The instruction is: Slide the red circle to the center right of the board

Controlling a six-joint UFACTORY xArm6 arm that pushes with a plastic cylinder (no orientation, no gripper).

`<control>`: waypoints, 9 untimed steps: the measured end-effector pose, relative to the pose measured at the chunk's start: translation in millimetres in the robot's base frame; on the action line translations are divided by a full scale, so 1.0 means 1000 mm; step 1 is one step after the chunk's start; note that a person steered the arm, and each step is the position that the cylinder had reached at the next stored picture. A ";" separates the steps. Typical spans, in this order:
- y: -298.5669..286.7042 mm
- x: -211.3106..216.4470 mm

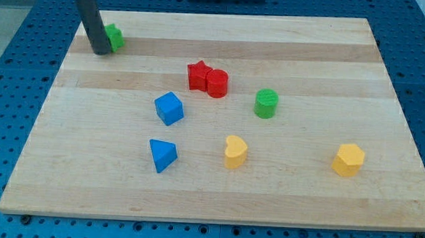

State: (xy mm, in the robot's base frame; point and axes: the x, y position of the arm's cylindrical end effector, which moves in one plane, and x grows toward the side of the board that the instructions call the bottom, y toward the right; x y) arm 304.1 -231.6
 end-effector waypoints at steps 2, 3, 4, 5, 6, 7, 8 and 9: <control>0.000 -0.032; 0.000 -0.032; 0.004 -0.010; 0.005 0.003; 0.074 0.032; 0.183 0.034; 0.299 0.006; 0.391 0.045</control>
State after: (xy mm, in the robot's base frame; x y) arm 349.2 159.4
